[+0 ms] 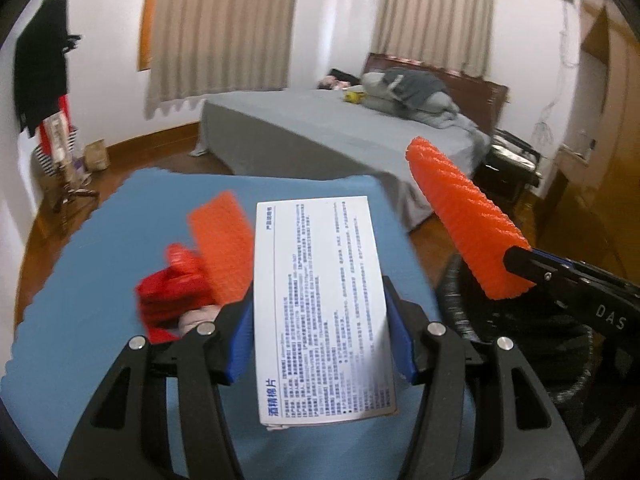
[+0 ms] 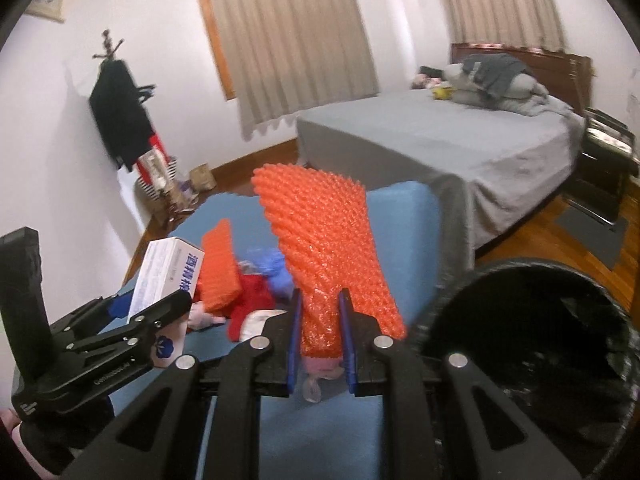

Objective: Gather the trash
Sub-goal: 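Carry card and foam net over the bin and open both tools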

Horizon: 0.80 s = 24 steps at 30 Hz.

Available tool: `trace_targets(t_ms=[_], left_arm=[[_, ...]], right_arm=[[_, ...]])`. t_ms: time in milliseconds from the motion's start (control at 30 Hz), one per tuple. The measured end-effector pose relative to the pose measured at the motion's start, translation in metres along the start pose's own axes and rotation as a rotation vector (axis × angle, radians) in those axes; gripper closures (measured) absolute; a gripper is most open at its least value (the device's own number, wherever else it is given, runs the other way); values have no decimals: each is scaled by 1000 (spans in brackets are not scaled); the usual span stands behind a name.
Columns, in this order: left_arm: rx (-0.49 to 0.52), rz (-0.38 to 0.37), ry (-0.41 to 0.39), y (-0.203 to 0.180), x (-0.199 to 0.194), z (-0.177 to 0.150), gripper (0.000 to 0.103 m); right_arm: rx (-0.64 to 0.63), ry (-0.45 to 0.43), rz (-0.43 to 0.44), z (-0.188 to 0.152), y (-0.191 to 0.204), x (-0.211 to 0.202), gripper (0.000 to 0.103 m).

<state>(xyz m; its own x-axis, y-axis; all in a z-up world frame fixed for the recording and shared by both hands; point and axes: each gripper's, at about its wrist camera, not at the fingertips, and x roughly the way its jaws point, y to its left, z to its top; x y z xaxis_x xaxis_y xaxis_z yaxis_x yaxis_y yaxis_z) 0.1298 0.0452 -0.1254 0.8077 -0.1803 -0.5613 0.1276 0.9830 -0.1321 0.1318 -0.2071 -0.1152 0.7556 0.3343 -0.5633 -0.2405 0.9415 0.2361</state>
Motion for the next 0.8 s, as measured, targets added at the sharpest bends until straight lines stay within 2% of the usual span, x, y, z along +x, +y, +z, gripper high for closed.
trace_targets(t_ms=[367,700,767,800], left_arm=[[89,-182,1,-98,24,4,48],[159,-333,53,-189,66,-5,48],[162,-356,69,-192,76,-4,48],[166,-369,78,-200,81,-5,47]], right_arm=[[107,23,-185,-30,-88,-28,86],[197,61,-309,-55,-150,-43,86],[213,65,-326,-59,-158,-45,78],[216,67,-333,-58,-159,-45,78]])
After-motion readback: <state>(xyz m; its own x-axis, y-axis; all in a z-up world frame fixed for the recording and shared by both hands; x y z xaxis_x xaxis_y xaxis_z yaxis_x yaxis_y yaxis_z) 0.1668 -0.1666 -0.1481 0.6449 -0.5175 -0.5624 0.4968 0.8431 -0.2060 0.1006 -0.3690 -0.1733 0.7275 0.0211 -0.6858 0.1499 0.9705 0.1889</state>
